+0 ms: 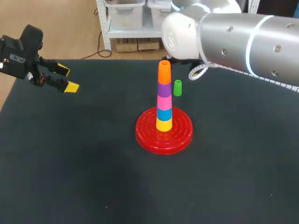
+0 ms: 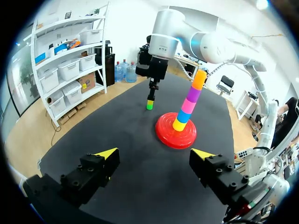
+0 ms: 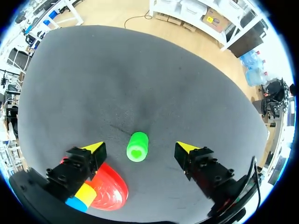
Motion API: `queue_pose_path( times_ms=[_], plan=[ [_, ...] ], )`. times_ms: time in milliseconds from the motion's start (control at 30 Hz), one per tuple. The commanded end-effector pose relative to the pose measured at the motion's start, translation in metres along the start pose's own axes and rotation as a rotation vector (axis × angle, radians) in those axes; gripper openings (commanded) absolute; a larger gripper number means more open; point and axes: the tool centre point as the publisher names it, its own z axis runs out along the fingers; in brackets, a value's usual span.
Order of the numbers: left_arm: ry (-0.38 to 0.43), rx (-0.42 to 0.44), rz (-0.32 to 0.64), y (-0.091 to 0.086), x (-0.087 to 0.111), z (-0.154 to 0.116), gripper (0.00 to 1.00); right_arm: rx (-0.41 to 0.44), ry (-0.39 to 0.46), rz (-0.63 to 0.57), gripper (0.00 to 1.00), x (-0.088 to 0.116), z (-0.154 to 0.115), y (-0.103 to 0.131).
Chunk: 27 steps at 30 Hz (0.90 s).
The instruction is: Pick up and stack the cylinders on the red base in this order: pink,purple,orange,green
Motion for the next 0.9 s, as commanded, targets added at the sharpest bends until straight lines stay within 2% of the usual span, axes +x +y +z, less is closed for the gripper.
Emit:
queue_pose_path(
  times_ms=[33,133,200,900],
  plan=[
    [-0.004,0.003,0.003,0.0012,0.0009,0.0003,1.00,0.003,-0.009,0.001,0.73,0.0043,-0.0001,0.0007],
    [-0.004,0.003,0.003,0.0012,0.0009,0.0003,1.00,0.005,-0.009,0.002,0.51,0.0043,0.0000,0.0008],
    [-0.004,0.003,0.003,0.0012,0.0009,0.0003,1.00,0.004,-0.009,0.003,0.47,0.0043,-0.0001,0.0008],
    [-0.004,0.003,0.003,0.0012,0.0009,0.0003,1.00,0.021,0.006,-0.011,0.40,0.0009,0.0043,0.0081]
  ],
)
